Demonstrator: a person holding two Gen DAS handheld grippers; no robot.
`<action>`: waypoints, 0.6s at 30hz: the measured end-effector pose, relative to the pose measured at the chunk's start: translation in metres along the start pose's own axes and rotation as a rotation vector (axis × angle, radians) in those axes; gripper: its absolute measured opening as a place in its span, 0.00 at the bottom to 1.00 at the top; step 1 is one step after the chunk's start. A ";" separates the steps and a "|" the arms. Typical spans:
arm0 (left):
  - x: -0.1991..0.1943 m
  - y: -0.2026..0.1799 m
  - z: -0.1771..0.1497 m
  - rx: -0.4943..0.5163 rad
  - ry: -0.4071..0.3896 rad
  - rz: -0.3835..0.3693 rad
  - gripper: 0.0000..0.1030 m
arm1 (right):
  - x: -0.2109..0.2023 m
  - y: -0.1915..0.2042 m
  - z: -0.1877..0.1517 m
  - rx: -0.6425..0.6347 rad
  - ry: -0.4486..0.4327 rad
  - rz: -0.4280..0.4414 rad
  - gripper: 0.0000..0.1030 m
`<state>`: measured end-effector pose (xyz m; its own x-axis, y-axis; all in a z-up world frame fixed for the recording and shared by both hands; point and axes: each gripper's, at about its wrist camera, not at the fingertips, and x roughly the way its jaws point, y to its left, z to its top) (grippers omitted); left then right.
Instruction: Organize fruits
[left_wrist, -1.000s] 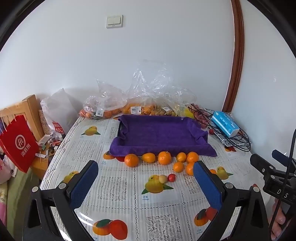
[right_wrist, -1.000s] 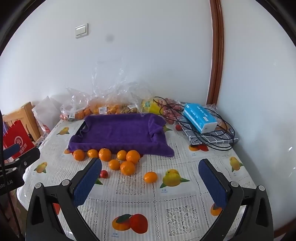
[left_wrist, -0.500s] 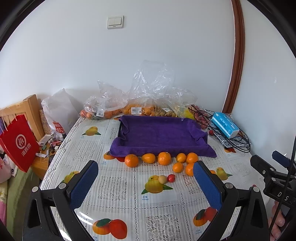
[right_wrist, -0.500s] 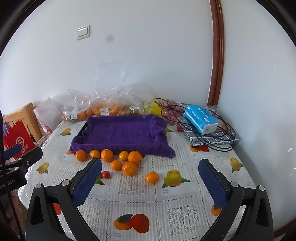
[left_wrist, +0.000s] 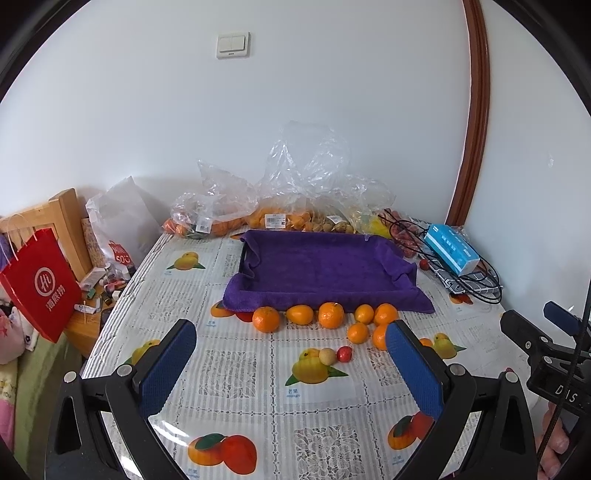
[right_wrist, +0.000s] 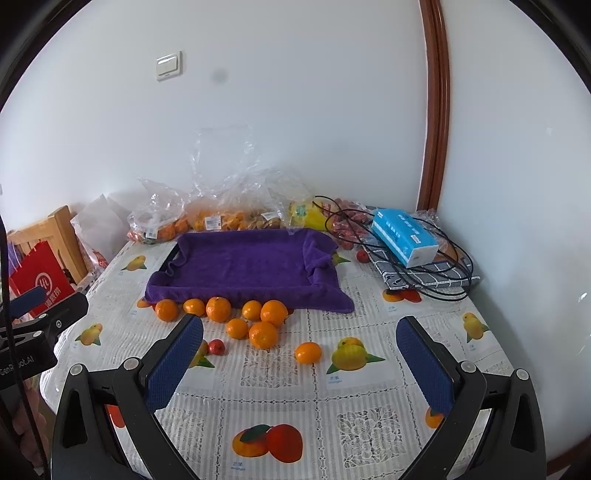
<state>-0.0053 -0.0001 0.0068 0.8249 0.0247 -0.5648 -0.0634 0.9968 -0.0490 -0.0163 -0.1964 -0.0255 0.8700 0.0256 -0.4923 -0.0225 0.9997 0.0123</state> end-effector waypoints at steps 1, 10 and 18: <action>-0.001 0.001 0.000 -0.002 -0.002 0.000 1.00 | 0.000 0.001 0.000 -0.003 0.001 -0.001 1.00; -0.002 0.001 -0.002 -0.007 -0.001 -0.007 1.00 | -0.001 0.000 -0.001 -0.001 -0.005 -0.004 1.00; -0.002 0.003 -0.001 -0.013 0.000 -0.010 1.00 | -0.002 0.000 -0.001 0.000 -0.010 -0.003 1.00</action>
<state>-0.0074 0.0025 0.0065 0.8253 0.0146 -0.5645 -0.0622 0.9959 -0.0651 -0.0185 -0.1964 -0.0253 0.8748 0.0227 -0.4839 -0.0197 0.9997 0.0113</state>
